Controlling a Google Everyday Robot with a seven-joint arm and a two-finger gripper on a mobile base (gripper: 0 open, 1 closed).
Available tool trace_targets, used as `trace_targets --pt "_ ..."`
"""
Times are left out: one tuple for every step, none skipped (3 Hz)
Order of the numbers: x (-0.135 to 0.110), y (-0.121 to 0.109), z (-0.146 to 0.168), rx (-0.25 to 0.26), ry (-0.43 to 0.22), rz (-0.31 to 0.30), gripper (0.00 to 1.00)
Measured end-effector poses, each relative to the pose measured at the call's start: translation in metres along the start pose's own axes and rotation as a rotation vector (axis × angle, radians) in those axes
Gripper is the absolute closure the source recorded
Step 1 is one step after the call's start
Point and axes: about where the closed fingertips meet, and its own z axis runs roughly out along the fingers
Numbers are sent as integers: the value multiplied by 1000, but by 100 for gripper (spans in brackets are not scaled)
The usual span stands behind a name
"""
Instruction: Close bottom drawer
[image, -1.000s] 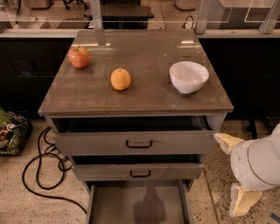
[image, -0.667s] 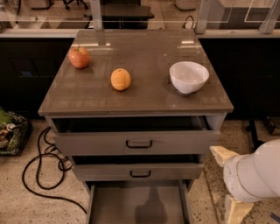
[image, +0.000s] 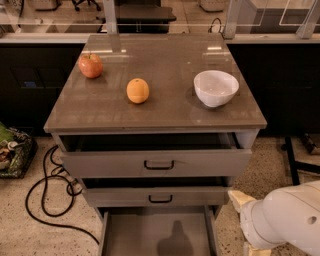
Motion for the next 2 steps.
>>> trace_targets --pt "-6 16 30 -30 -38 13 0" --pt "-11 30 51 -44 -85 30 0"
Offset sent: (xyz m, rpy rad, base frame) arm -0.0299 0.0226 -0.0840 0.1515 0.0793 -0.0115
